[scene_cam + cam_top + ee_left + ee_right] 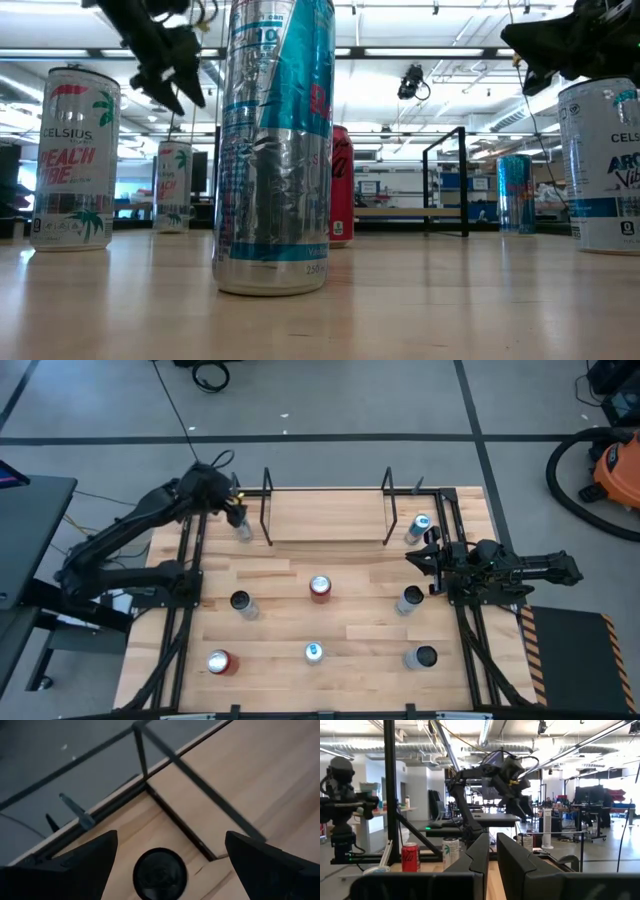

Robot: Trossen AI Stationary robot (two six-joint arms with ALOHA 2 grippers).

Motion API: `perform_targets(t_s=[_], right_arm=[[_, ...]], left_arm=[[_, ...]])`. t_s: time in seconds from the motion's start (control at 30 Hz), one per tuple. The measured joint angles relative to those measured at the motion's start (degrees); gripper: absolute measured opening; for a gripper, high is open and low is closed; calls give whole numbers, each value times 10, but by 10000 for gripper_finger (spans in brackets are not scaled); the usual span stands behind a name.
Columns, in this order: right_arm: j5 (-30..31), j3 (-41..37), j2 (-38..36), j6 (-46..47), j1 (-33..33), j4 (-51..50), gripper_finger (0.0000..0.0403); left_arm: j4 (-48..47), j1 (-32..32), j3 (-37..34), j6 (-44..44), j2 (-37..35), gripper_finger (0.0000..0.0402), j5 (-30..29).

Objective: Place canned beverage on shelf
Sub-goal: Put the top white-pink soda can on the shelf

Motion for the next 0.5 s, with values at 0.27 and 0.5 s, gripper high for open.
perform_targets(t_s=[0.27, 0.5], right_arm=[[0, 0, 0, 0, 0, -11, 45], [0, 0, 0, -1, 0, -12, 45]], left_arm=[[-24, 18, 0, 0, 20, 375, 1], [-34, 18, 0, -8, 46, 375, 15]])
